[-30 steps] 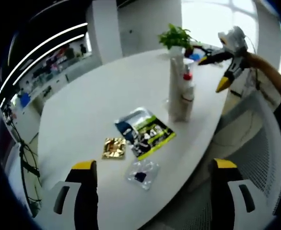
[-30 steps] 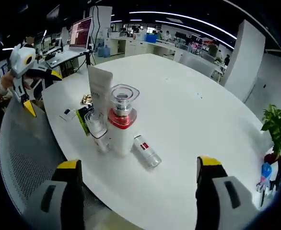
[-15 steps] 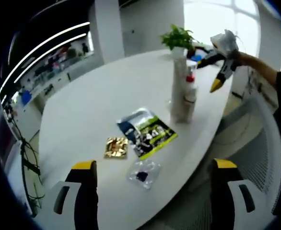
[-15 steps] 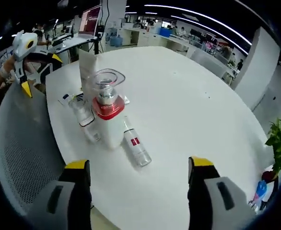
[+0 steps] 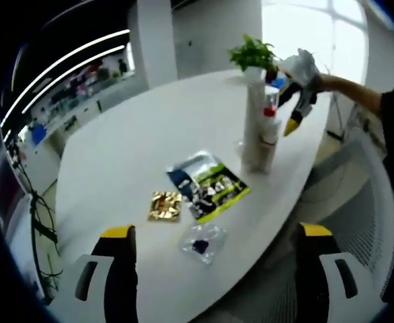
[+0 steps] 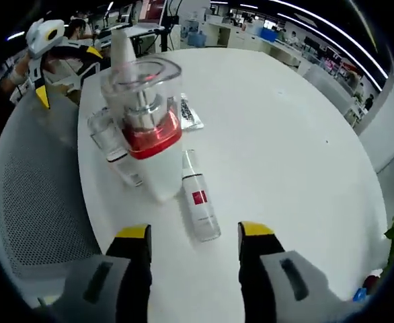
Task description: Arrange the skincare products in the storage area until every visible bottle or jar stands upright without overlapping.
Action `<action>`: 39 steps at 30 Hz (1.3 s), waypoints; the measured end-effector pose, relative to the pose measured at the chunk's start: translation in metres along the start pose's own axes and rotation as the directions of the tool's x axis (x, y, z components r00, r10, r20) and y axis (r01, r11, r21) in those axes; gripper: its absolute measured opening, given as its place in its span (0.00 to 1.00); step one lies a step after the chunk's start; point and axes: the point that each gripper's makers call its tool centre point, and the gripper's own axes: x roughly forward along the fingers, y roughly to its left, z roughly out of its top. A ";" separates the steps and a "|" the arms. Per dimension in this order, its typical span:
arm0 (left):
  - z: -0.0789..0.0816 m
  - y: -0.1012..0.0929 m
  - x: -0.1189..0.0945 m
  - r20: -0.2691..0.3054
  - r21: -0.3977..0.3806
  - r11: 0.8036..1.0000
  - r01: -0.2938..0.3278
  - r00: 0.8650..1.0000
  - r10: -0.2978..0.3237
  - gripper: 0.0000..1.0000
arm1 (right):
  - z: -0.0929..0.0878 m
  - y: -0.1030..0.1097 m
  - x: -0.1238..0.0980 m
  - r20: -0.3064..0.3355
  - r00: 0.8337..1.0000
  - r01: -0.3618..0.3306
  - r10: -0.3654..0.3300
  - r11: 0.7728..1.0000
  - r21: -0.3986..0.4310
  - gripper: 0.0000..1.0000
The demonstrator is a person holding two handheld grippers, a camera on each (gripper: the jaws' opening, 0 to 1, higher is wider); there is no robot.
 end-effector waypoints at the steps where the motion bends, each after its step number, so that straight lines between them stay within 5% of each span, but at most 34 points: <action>1: 0.000 0.000 0.000 -0.001 -0.001 1.000 0.000 1.000 0.000 0.97 | 0.000 -0.002 0.003 -0.005 1.000 0.000 0.000 1.000 -0.007 0.52; 13: -0.005 0.004 -0.003 0.001 -0.024 1.000 -0.018 1.000 0.018 0.97 | -0.003 -0.005 0.026 -0.049 0.997 -0.062 0.060 0.997 -0.047 0.35; 39: -0.011 0.008 -0.009 -0.005 -0.069 0.996 -0.051 0.999 0.051 0.97 | -0.012 -0.006 0.053 -0.066 0.990 -0.122 0.121 0.992 -0.011 0.22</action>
